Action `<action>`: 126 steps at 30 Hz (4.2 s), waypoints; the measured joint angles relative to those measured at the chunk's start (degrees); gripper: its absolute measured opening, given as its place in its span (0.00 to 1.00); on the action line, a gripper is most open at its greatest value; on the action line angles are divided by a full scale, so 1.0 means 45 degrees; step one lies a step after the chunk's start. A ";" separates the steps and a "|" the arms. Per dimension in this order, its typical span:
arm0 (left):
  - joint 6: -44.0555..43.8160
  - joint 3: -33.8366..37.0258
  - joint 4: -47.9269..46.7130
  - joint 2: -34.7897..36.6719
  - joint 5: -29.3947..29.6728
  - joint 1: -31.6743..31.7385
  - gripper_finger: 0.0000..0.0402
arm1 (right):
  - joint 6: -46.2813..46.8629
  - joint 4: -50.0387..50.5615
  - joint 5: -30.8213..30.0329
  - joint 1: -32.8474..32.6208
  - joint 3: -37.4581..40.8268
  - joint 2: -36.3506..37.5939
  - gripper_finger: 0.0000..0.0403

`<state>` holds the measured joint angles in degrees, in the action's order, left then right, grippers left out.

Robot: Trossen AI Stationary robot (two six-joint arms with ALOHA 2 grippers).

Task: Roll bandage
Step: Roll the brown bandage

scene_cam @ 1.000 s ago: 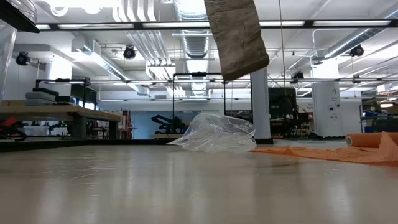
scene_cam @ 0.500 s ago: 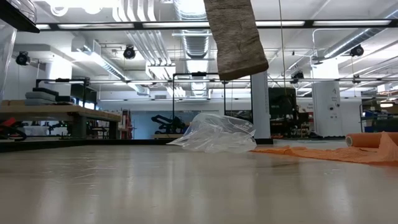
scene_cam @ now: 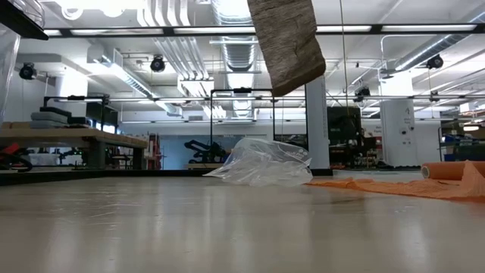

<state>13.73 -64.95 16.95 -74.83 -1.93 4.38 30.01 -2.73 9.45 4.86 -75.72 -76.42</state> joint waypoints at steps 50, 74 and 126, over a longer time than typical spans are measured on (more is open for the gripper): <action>0.1799 -0.0010 -0.2283 0.1025 0.2948 -0.0573 0.16 | 0.1375 0.0714 -0.0808 0.0835 0.0018 -0.0117 0.62; 0.2610 -0.0010 -0.2347 0.1025 0.2992 -0.0559 0.24 | 0.0830 0.0848 -0.0342 0.0811 0.0018 -0.0141 0.42; -0.2329 0.0000 -0.2176 0.1316 -0.1067 0.0316 0.16 | -0.0553 0.0047 0.1265 0.0427 0.0018 -0.0130 0.43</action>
<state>3.25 -64.95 7.16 -68.90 -6.73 5.80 27.52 -2.52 15.14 6.79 -75.64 -77.01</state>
